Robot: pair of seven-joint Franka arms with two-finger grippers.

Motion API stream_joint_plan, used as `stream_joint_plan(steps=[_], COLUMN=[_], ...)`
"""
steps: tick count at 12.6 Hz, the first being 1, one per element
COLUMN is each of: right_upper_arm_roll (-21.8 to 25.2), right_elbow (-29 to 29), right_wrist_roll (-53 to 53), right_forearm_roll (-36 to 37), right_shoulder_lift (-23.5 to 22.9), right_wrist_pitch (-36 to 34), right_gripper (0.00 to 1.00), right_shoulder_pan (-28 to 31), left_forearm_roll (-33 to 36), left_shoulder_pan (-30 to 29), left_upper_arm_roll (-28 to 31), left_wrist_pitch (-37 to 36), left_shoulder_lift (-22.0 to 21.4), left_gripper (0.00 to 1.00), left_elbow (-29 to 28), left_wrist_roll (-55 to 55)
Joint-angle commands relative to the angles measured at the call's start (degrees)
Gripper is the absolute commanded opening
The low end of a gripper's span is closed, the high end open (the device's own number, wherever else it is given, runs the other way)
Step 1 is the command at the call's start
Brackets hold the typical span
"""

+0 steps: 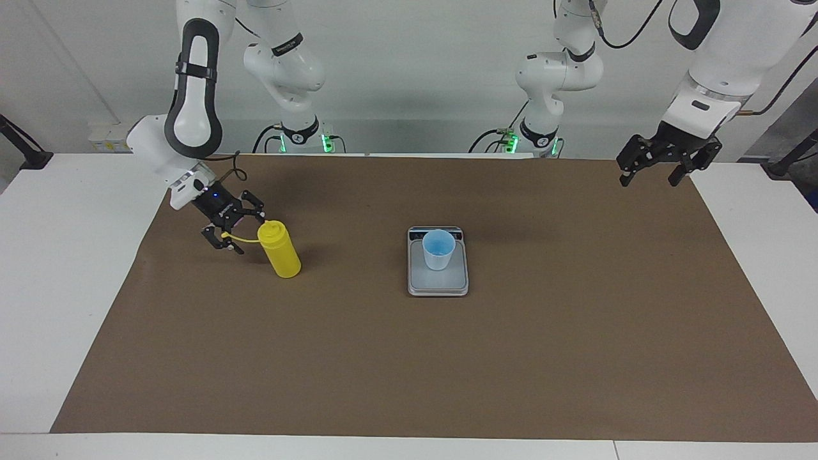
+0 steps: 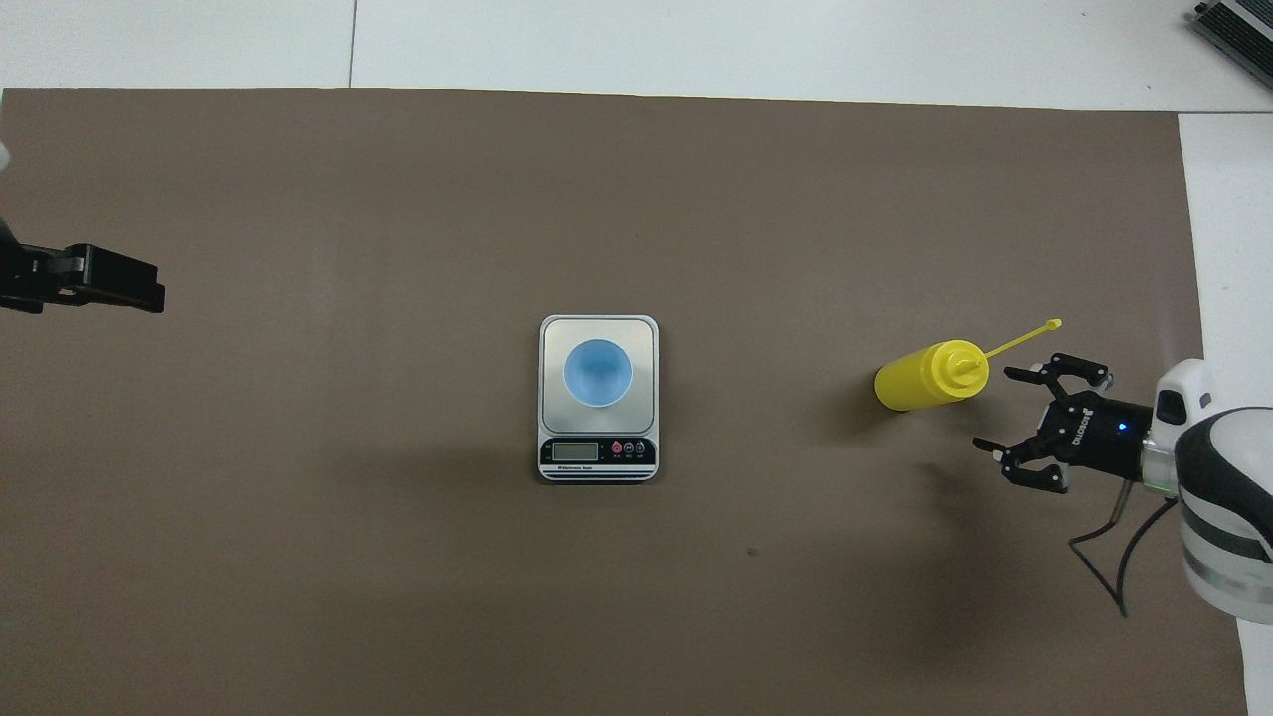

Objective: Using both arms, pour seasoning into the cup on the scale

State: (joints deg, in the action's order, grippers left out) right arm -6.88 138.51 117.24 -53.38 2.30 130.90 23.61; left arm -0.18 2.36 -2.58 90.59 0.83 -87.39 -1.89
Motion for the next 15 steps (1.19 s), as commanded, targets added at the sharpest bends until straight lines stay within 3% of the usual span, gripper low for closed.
stream_joint_plan(steps=[1, 8, 15], right_upper_arm_roll=[-0.2, -1.1, -1.5], right_elbow=[-3.8, -15.2, -28.6], right_wrist_roll=[-0.5, -26.1, -71.6], right_forearm_roll=[7.5, 28.1, 40.2], right_shoulder_lift=[0.8, 3.8, 3.9], right_wrist_pitch=[-3.8, -12.0, -21.8], right_gripper=[1.00, 1.00, 1.00], right_shoulder_pan=[3.8, 3.5, -8.6], left_forearm_roll=[-0.3, -0.2, -0.2], left_shoulder_pan=[-0.5, -0.5, -0.3], left_upper_arm_roll=[-0.1, -0.1, -0.1], left_wrist_pitch=[1.7, 2.4, 2.5], left_shoulder_lift=[-1.1, -1.2, -1.3], left_gripper=[1.00, 1.00, 1.00], left_elbow=[-1.6, -2.2, -2.4], left_wrist_roll=[0.4, 0.3, 0.3])
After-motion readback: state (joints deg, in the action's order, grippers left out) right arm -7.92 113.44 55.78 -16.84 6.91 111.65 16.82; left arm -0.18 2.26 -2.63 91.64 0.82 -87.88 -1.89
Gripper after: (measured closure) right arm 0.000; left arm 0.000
